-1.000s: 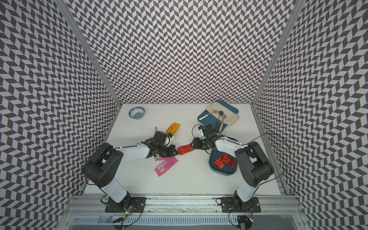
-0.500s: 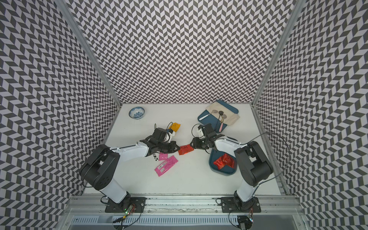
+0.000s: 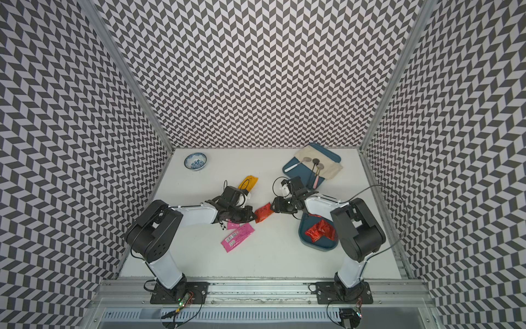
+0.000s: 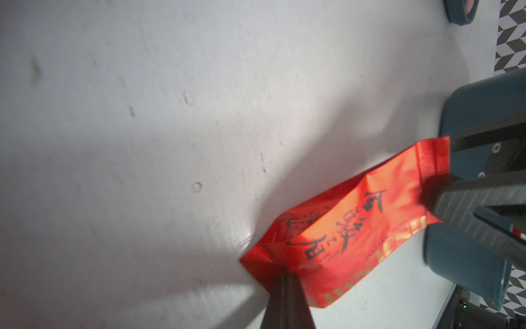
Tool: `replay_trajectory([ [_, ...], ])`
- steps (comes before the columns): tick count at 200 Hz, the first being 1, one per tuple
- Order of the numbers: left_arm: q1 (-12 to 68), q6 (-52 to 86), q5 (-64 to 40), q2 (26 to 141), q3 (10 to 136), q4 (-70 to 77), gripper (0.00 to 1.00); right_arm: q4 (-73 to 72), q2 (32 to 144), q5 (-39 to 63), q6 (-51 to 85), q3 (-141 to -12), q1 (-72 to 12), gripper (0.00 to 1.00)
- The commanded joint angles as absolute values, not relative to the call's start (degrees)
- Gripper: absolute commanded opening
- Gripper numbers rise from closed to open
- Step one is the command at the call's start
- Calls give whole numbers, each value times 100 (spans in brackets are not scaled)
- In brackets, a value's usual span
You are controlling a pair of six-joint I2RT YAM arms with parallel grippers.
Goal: Put the tea bags into the storage box
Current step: Pick up the tea bag from the center of the board.
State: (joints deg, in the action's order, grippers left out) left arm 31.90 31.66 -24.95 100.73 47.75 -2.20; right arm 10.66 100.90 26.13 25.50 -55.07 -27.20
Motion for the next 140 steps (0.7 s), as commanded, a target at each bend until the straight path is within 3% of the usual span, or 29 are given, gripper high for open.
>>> replay_trajectory([
  [1,3217,3020,-2373,10160,4817,-324,0,817,10299,2930,2459,-5521,-2733,53],
  [25,3217,3019,-2369,10170,4834,-334,0,589,10232,3103,2496,-5489,-2769,46],
  [48,3217,3056,-2355,10178,4861,-336,0,611,10187,3243,2479,-5522,-2777,13],
  [62,3210,3100,-2347,10157,4894,-371,0,589,10152,3360,2494,-5509,-2777,0],
  [81,3191,3130,-2287,10054,5069,-531,1,593,10101,3465,2539,-5502,-2773,0],
  [119,2953,3250,-2337,9401,5629,-1038,38,872,9685,3254,2508,-5597,-2642,0],
  [140,2840,3201,-2148,8782,5781,-1218,46,1255,9308,3115,2406,-5740,-2407,0],
])
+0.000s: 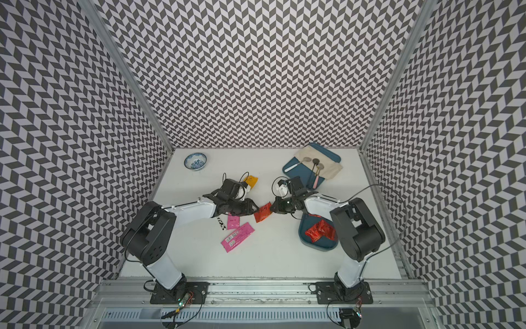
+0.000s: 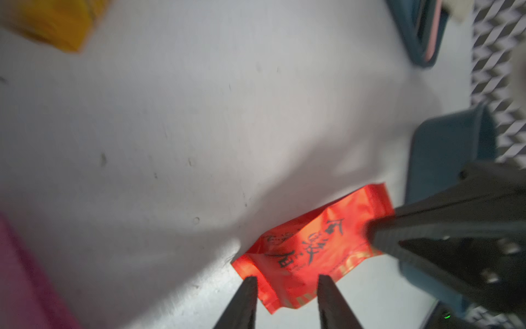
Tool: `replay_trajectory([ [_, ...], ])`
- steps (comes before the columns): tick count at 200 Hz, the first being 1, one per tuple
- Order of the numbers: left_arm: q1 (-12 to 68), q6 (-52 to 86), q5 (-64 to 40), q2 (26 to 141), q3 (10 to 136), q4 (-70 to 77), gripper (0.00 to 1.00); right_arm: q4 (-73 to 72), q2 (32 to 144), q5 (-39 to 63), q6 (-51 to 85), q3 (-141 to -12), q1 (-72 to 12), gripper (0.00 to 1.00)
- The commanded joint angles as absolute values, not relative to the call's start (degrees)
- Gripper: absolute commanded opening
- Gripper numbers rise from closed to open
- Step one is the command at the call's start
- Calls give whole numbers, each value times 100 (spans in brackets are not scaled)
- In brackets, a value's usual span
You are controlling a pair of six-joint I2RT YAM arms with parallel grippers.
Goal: Put the tea bags into the storage box
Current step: Pick up the tea bag from the center of the board, then place the tea bag in the storage box.
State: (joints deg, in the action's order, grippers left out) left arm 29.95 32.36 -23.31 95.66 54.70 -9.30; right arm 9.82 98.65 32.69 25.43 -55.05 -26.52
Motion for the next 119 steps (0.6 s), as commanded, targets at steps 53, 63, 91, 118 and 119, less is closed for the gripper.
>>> replay_trajectory([
  [53,2430,3130,-1551,7866,5321,-1409,44,2255,8057,2783,2278,-5681,-1401,0],
  [63,2387,3129,-1504,7815,5180,-1376,44,2414,7787,2733,2262,-5652,-1175,0],
  [91,2350,3104,-1546,7894,4969,-1297,43,3136,7281,2180,2187,-5695,-865,0],
  [118,2355,3106,-1654,8117,4972,-1242,43,3686,6868,1611,2188,-5627,-738,0],
  [119,2355,3104,-1658,8123,4974,-1241,43,3711,6848,1601,2188,-5626,-734,0],
])
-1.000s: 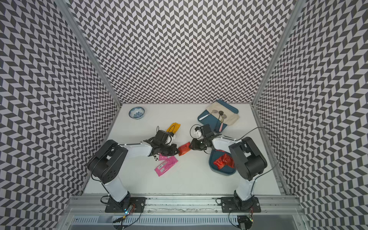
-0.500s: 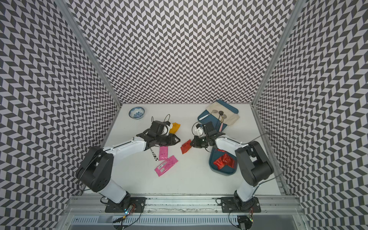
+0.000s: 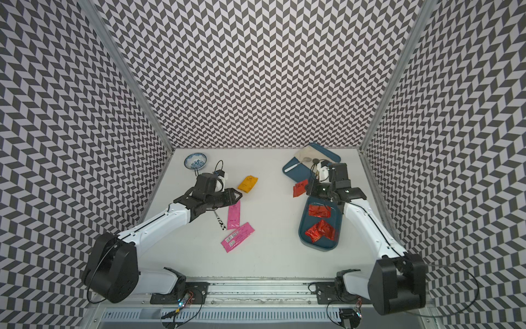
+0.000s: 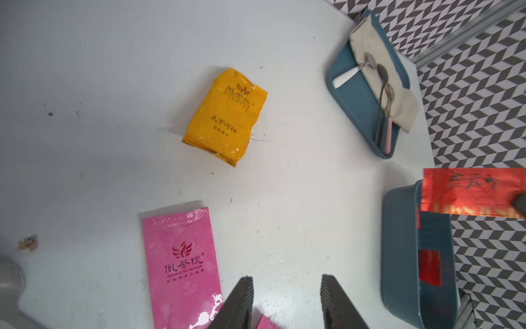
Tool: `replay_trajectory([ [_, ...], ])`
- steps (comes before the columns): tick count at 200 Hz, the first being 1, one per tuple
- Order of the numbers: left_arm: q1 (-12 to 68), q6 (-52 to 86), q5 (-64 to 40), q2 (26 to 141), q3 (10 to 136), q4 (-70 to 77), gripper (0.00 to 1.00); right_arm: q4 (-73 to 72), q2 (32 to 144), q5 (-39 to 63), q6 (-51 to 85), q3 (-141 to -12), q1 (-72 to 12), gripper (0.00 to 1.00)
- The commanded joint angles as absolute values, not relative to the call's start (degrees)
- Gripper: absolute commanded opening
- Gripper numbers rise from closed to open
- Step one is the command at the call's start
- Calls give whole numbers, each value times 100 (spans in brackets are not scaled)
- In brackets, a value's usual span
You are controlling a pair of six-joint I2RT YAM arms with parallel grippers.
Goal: Put the tea bags into the storage box
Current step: Place the tea bag in the storage box.
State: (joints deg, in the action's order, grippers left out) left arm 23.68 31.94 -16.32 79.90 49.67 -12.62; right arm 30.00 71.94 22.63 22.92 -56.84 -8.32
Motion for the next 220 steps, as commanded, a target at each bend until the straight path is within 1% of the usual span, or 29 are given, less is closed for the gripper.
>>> replay_trajectory([
  [1,2355,3108,-1664,8131,4974,-1236,43,3728,6839,1570,2184,-5626,-727,0],
  [26,2355,3132,-1782,8239,4975,-1122,43,3929,6300,963,2234,-5506,-552,0],
  [57,2349,3086,-1867,8354,5035,-1088,43,3839,6038,947,2302,-5115,-469,0],
  [79,2353,3042,-1916,8394,5076,-1089,43,3550,6191,1262,2359,-4850,-407,0],
  [121,2354,2930,-1765,8320,5073,-1223,43,3251,6720,1766,2476,-4777,-317,0],
  [146,2321,2886,-1661,8203,4963,-1273,43,2847,6958,1904,2527,-4550,-158,0],
  [163,2269,2877,-1631,8126,4896,-1301,43,2869,7215,1804,2448,-4481,-4,0],
  [178,2212,2889,-1582,8034,4813,-1285,43,2909,7308,1516,2365,-4377,115,9],
  [204,2079,2869,-1530,7959,4742,-1239,44,2922,7241,1164,2233,-4355,220,39],
  [215,2006,2832,-1529,7982,4768,-1239,44,2982,7166,1063,2184,-4462,220,48],
  [220,1960,2813,-1534,8007,4788,-1248,44,2995,7133,1021,2156,-4519,220,50],
])
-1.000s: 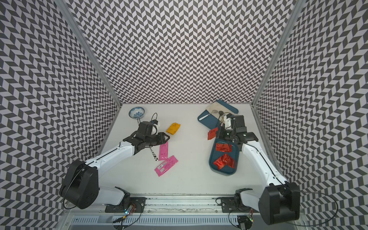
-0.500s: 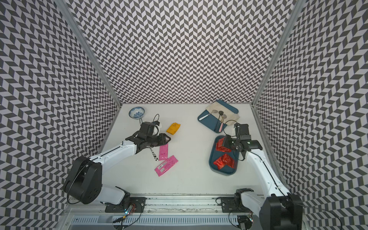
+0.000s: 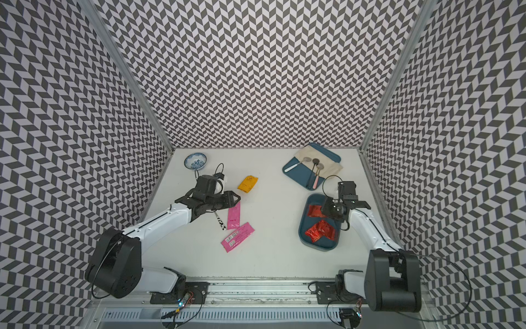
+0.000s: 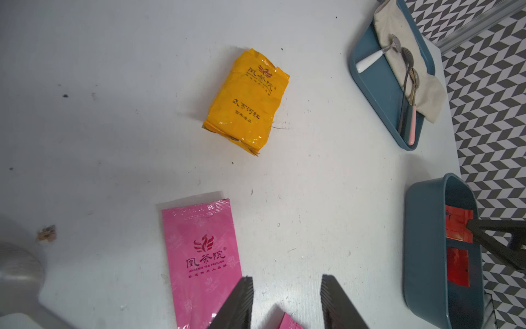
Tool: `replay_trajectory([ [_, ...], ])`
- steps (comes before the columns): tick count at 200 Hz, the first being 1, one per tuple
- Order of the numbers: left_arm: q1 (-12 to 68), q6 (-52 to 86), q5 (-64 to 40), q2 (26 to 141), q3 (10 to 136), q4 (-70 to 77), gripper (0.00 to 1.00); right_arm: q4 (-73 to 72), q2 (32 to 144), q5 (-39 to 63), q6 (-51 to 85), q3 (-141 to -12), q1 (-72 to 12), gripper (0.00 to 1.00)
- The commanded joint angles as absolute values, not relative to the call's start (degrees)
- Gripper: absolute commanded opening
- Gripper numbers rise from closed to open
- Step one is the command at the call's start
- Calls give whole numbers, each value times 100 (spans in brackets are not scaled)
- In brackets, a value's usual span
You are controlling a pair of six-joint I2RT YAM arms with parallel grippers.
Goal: Put the tea bags into the storage box
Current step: Place the tea bag in the storage box, then move the tea bag to the center of the board.
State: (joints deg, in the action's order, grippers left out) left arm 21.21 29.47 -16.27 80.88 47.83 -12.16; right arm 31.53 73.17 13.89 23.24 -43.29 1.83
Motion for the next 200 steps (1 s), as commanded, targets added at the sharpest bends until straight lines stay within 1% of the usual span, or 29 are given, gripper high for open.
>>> replay_trajectory([
  [1,1947,2809,-1536,8007,4793,-1248,44,3000,7122,1011,2150,-4536,224,51],
  [16,1798,2765,-1547,8061,4864,-1226,44,3019,7024,949,2058,-4764,215,52],
  [42,1512,2614,-1573,8330,5165,-1172,44,2817,7089,1147,2048,-5113,76,53],
  [54,1410,2538,-1589,8534,5387,-1178,44,2693,7277,1218,2089,-5261,-118,54],
  [68,1330,2456,-1595,8797,5657,-1154,44,2421,7565,1540,2199,-5380,-398,54],
  [83,1310,2378,-1595,9128,5950,-1109,44,1945,7846,1873,2388,-5476,-786,54],
  [109,1310,2377,-1699,9806,6453,-1000,44,1214,8431,2143,2658,-5706,-1328,54],
  [145,1310,2465,-1914,10671,7028,-737,44,286,9031,2587,3015,-5720,-1514,54],
  [200,1327,2596,-2537,11837,7978,-543,43,202,9692,2761,2903,-5933,-1746,54],
])
